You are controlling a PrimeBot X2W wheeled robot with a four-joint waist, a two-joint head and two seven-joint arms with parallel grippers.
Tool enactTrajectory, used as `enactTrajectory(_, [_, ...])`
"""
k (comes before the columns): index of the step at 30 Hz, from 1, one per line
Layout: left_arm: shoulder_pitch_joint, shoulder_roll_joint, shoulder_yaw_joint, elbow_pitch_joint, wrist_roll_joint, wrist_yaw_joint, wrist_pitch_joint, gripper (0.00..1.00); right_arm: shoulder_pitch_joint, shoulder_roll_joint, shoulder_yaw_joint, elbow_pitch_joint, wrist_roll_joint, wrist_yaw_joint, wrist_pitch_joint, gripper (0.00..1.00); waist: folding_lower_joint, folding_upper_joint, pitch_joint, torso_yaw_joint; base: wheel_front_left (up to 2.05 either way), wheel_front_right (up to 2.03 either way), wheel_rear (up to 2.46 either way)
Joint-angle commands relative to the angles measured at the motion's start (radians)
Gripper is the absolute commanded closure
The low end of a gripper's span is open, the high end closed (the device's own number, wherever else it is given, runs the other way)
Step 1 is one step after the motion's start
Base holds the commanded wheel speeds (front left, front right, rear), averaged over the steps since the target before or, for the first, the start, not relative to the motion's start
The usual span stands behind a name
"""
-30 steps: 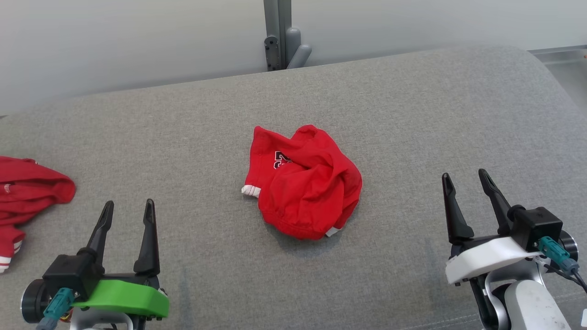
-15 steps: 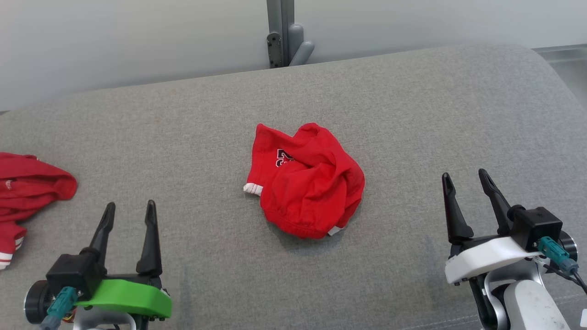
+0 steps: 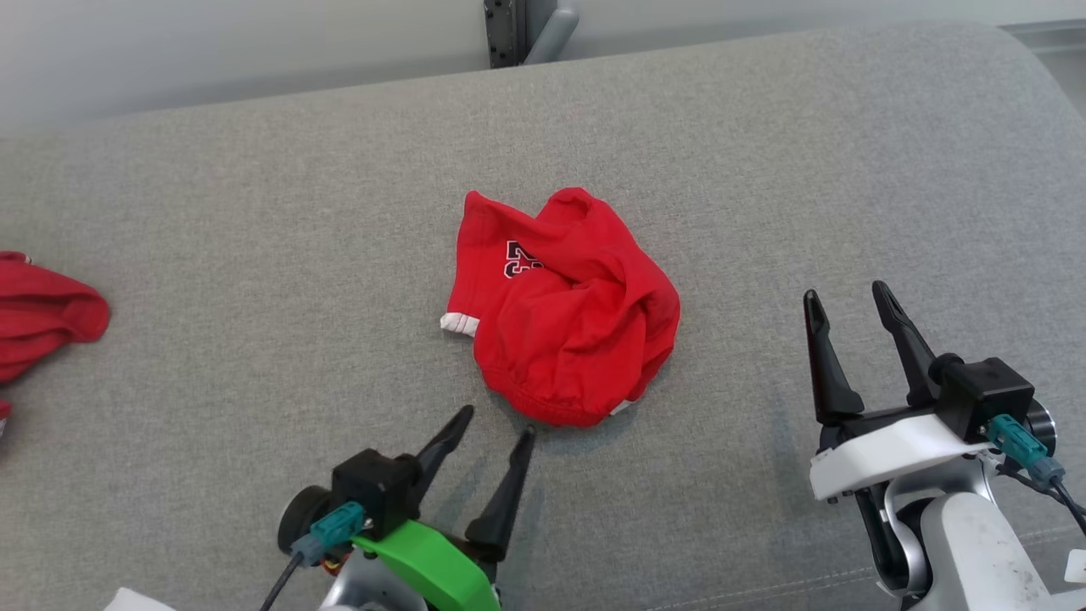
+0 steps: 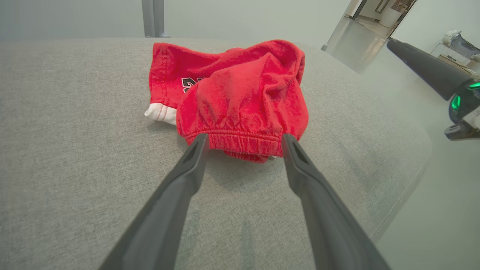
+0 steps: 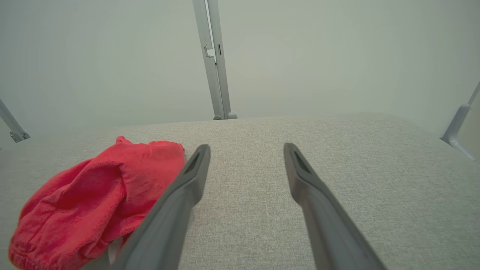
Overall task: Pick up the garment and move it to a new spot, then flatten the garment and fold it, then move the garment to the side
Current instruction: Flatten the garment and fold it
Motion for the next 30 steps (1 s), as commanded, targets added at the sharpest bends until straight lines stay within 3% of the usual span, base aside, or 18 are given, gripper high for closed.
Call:
enactTrajectory(1, [-0.023,-0.010,-0.015,0.010,-0.011,-0.013,0.007,0.00,-0.014,0.000,0.003,-0.001,0.001,0.000,-0.007,0.00,0.0000,-0.0001,0.040,-0.011,0.00,0.00,0.00])
enactTrajectory(10, [-0.082,-0.068,-0.062,0.137,-0.068,-0.053,0.012,0.00,-0.059,0.005,0.018,0.019,0.012,0.000,-0.028,0.00,0.0000,-0.0001,0.111,-0.059,0.00,0.00,0.00])
enactTrajectory(17, [-0.117,-0.081,-0.051,0.141,-0.102,-0.070,-0.073,0.00,-0.071,0.008,0.011,0.040,0.017,0.000,-0.044,0.00,0.0000,-0.0001,0.124,-0.076,0.00,0.00,0.00])
enactTrajectory(18, [-0.120,-0.076,-0.050,0.134,-0.099,-0.071,-0.086,0.04,-0.072,0.008,0.011,0.042,0.017,0.000,-0.046,0.00,0.0000,-0.0001,0.124,-0.076,0.00,0.00,0.00])
enactTrajectory(19, [-0.123,-0.070,-0.049,0.121,-0.093,-0.073,-0.102,0.53,-0.073,0.008,0.009,0.044,0.019,0.000,-0.047,0.00,0.0000,-0.0001,0.124,-0.076,0.00,0.00,0.00])
enactTrajectory(20, [-0.126,-0.066,-0.045,0.104,-0.088,-0.074,-0.119,0.96,-0.073,0.009,0.008,0.047,0.018,0.000,-0.046,0.00,0.0000,-0.0001,0.122,-0.074,0.00,0.00,0.00])
enactTrajectory(21, [-0.128,-0.057,-0.046,0.089,-0.073,-0.073,-0.129,1.00,-0.073,0.009,0.007,0.049,0.019,0.000,-0.049,0.00,0.0000,-0.0001,0.119,-0.072,0.00,0.00,0.00])
enactTrajectory(30, [-0.196,0.018,-0.033,-0.108,0.018,-0.041,-0.106,1.00,-0.081,0.010,0.012,0.069,0.044,0.000,-0.064,0.00,0.0000,-0.0001,0.083,-0.056,0.00,0.00,0.00])
